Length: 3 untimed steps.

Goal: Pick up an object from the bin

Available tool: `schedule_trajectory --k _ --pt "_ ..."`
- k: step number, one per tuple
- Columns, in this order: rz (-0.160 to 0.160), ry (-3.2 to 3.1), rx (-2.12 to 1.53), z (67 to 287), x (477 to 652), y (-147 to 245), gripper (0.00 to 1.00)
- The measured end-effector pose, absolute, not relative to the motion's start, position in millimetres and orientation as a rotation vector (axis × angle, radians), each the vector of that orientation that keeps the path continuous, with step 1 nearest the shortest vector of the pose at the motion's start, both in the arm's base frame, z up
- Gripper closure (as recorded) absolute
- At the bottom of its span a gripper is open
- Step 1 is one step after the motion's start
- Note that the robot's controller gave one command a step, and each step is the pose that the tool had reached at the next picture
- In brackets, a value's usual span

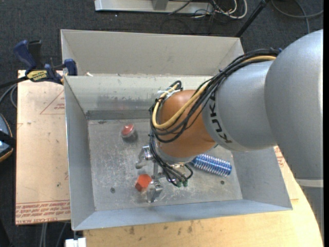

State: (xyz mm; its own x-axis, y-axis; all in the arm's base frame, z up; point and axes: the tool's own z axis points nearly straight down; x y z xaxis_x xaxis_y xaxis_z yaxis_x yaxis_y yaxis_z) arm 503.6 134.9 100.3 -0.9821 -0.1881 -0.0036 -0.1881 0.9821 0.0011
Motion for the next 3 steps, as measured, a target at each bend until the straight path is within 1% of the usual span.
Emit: schedule_trajectory --k 1,2,3 --pt "0.002 3.137 -0.137 99.7 508.8 128.7 0.0" --pt "0.006 3.134 -0.107 73.7 515.0 132.0 0.0" --pt "0.003 3.138 -0.107 76.3 516.3 132.8 0.0"
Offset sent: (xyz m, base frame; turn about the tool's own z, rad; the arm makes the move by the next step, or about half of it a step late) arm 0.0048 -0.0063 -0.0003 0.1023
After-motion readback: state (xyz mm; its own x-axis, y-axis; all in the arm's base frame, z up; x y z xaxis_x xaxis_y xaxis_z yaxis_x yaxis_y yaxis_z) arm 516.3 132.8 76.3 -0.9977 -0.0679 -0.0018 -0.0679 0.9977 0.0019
